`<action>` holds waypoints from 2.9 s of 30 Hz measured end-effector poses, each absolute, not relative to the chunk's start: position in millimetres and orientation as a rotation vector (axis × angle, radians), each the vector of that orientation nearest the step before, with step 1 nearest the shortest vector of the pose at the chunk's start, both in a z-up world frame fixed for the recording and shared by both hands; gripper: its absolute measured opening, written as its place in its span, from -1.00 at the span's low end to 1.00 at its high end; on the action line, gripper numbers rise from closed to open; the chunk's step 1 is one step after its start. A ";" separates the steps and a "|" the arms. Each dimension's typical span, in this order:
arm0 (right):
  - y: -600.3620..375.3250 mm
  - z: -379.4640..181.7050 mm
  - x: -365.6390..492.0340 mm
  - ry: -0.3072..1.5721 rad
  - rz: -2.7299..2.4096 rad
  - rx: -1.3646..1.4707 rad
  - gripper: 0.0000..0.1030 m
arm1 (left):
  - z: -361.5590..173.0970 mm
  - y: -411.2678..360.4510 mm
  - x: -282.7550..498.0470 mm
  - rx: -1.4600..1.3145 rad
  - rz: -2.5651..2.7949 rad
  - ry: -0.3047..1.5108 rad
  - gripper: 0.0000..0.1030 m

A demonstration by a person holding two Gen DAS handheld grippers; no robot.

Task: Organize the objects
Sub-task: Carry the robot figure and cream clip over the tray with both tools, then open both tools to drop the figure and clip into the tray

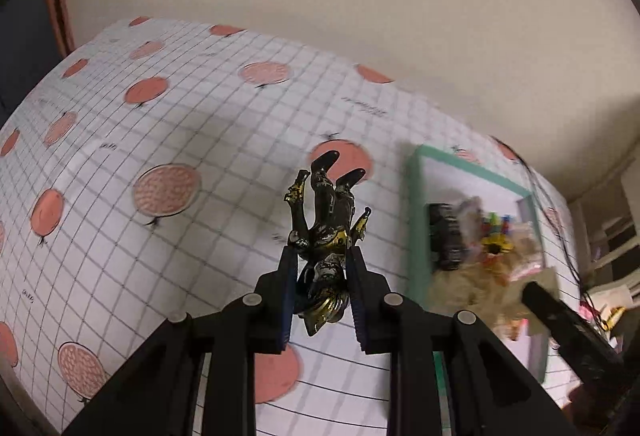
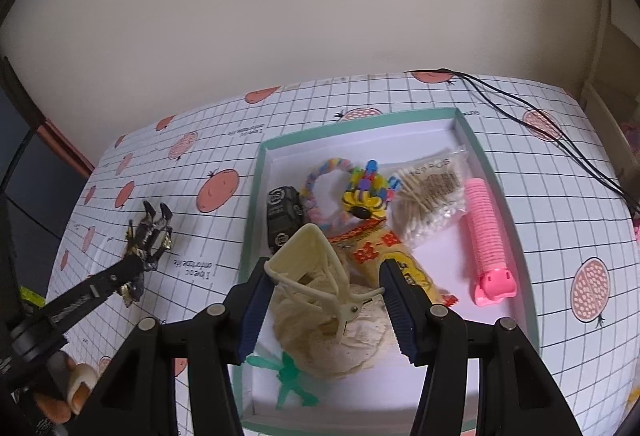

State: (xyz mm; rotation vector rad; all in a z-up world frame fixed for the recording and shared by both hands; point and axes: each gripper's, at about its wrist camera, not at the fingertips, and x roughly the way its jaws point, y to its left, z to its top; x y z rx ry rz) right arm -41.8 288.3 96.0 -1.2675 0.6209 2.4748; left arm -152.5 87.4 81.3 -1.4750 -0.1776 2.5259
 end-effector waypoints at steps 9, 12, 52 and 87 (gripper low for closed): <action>315.6 87.7 -31.4 0.655 2.375 -1.312 0.11 | 88.0 132.5 -137.0 -1.468 2.306 -0.245 -0.51; 323.3 85.0 -27.8 0.669 2.344 -1.324 0.11 | 83.9 143.8 -133.1 -1.491 2.248 -0.256 -0.51; 356.6 47.5 -6.8 0.654 2.160 -1.486 0.12 | 54.8 159.7 -124.4 -1.626 2.200 -0.120 -0.83; 302.5 76.5 -36.0 0.437 2.379 -1.408 0.67 | 65.8 125.2 -139.2 -1.503 2.514 -0.094 0.23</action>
